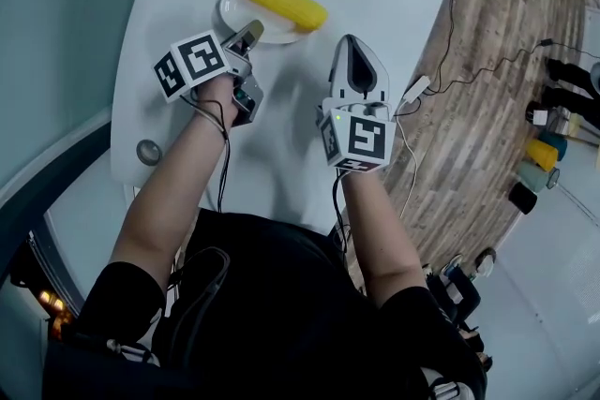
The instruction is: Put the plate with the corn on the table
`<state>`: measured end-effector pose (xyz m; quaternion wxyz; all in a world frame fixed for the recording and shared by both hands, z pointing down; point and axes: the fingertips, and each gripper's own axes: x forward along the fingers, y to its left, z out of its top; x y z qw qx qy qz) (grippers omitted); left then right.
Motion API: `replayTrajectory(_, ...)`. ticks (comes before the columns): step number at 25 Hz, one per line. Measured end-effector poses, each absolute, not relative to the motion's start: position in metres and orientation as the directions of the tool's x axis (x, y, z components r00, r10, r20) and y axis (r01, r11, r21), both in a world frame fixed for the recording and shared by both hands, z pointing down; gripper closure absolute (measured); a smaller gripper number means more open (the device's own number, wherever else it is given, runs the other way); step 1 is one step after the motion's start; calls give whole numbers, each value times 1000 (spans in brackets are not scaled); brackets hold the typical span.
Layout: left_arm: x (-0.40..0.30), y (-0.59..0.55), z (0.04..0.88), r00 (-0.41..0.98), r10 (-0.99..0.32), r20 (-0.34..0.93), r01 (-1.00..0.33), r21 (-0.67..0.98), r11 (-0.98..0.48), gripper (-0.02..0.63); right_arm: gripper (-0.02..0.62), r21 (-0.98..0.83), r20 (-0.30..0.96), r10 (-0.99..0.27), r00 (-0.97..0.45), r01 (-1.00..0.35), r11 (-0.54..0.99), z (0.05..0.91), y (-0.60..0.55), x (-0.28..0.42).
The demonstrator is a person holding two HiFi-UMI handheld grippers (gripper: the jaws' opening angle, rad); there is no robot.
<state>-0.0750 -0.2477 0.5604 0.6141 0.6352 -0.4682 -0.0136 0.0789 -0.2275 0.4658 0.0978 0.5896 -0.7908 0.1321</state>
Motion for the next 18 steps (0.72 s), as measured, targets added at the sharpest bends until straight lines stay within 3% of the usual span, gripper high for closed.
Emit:
replayTrajectory(6,-84,-242,561,469,-536,702,-782,612,119,515,592,-86,296,-916,-272,-962,258,456,-221,84)
replayTrajectory(18,-79,-225,560,468,-373,801,-871,490,-41,465,592,-89,271,-931,-247,-969,231,442,-202,87)
